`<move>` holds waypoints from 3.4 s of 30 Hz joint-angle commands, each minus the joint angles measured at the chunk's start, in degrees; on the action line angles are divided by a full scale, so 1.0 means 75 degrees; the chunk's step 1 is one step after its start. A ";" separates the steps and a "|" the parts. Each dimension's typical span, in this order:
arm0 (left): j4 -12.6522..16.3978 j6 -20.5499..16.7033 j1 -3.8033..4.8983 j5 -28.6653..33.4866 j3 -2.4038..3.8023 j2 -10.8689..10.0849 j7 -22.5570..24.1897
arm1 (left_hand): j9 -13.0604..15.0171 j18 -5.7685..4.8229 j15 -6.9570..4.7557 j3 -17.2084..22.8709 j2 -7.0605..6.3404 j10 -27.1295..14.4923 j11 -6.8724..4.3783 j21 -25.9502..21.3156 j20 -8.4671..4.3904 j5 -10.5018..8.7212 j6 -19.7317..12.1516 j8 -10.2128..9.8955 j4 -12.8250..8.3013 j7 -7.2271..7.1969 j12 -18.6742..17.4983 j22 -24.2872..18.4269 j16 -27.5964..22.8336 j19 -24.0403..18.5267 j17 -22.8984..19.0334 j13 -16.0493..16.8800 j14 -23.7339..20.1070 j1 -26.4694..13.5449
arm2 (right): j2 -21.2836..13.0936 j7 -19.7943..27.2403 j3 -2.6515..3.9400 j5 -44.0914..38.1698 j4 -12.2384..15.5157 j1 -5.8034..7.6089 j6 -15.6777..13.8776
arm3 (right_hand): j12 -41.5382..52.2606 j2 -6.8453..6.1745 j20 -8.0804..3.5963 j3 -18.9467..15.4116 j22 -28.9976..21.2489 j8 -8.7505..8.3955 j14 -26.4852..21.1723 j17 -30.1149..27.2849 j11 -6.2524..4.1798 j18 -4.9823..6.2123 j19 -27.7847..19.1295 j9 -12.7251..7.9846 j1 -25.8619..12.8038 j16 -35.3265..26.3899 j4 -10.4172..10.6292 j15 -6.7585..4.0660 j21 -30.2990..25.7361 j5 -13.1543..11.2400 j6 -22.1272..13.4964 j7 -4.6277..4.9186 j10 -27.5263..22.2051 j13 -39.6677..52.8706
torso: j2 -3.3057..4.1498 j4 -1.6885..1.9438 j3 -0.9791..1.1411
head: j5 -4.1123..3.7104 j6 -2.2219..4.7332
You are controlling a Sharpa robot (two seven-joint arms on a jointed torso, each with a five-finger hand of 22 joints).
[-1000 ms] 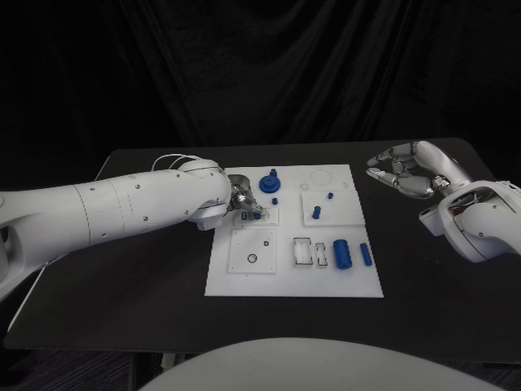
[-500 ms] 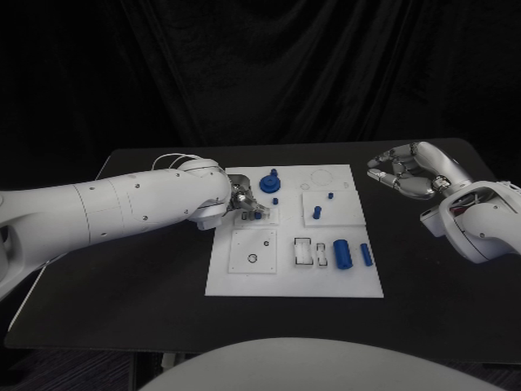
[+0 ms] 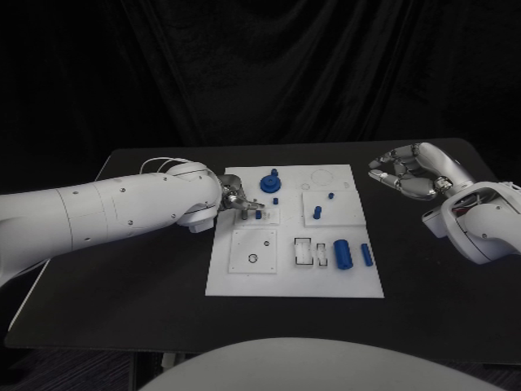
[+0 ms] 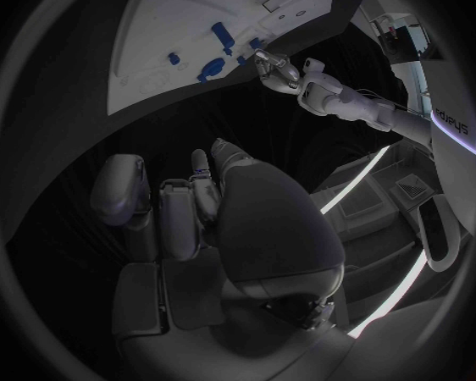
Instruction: Assemble the parts on the task board
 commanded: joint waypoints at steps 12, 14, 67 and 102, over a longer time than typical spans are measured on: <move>0.0446 -0.0952 0.0841 -0.0314 0.0011 -0.0639 0.0445 | 0.0768 -0.0146 -0.0149 -0.0316 0.0137 0.0803 -0.0125 0.0125 -0.0063 0.0256 -0.0051 0.0448 -0.0012 -0.0150 0.0027 0.0722 0.0020 0.0199 0.2012 0.2012 0.0796 0.0546 | -0.0006 -0.0160 0.0005 -0.0044 0.0001 -0.0017 0.0023 | -0.0011 -0.0079 -0.0010 -0.0041 0.0904 -0.0021 0.0234 0.0360 0.0010 0.0083 0.0031 -0.0016 -0.0036 -0.0010 0.0008 0.0047 -0.0017 0.0056 0.0000 0.0033 0.0030 0.0007 | -0.0008 -0.0013 0.0010 | 0.0025 0.0001; 0.0342 -0.0734 0.0882 -0.0317 0.0011 -0.0630 0.0332 | 0.0851 -0.0143 -0.0157 -0.0310 0.0185 0.0803 -0.0130 0.0110 -0.0071 0.0466 -0.0129 0.0439 -0.0067 -0.0150 0.0027 0.0717 0.0020 0.0185 0.2012 0.2012 0.0796 0.0766 | 0.0002 -0.0164 0.0005 -0.0044 -0.0004 -0.0017 0.0029 | -0.0011 -0.0079 -0.0010 -0.0041 0.0904 -0.0021 0.0234 0.0360 0.0010 0.0083 0.0031 -0.0016 -0.0036 -0.0010 0.0008 0.0047 -0.0017 0.0056 0.0000 0.0033 0.0030 0.0007 | -0.0002 -0.0011 0.0009 | 0.0036 0.0001; -0.2286 0.0840 0.0248 -0.0322 0.0011 0.0945 0.0564 | 0.0041 -0.0077 -0.0016 -0.0481 0.0407 0.0803 0.0033 -0.0112 0.0050 0.0628 -0.0184 -0.0619 -0.0026 0.0041 0.0027 0.0551 0.0020 -0.0033 0.2012 0.2012 0.0796 0.1263 | 0.0036 -0.0131 0.0006 -0.0046 0.0014 -0.0019 0.0130 | 0.0001 -0.0061 -0.0014 -0.0014 0.0908 -0.0026 0.0242 0.0363 -0.0001 0.0085 0.0039 -0.0033 -0.0009 -0.0004 -0.0016 0.0039 -0.0027 0.0156 -0.0006 0.0023 0.0054 0.0018 | 0.0005 0.0001 -0.0005 | -0.0024 0.0001; -0.2599 0.0985 0.0083 -0.0322 0.0012 0.1099 0.0909 | -0.0288 -0.0055 -0.0017 0.0310 0.0437 0.0803 0.0018 -0.0227 0.0060 0.2319 -0.0098 -0.1077 -0.0738 0.0017 0.0027 0.0558 0.0020 -0.0106 0.2012 0.2012 0.0796 0.2057 | 0.0071 -0.0231 0.0006 -0.0080 -0.0026 -0.0019 0.0228 | -0.0025 -0.0059 -0.0020 0.0050 0.0900 -0.0034 0.0236 0.0332 -0.0003 0.0094 0.0033 -0.0059 0.0083 -0.0029 -0.0079 0.0035 -0.0092 0.0355 -0.0018 0.0026 0.0017 -0.0034 | -0.0005 -0.0006 0.0003 | -0.0011 0.0001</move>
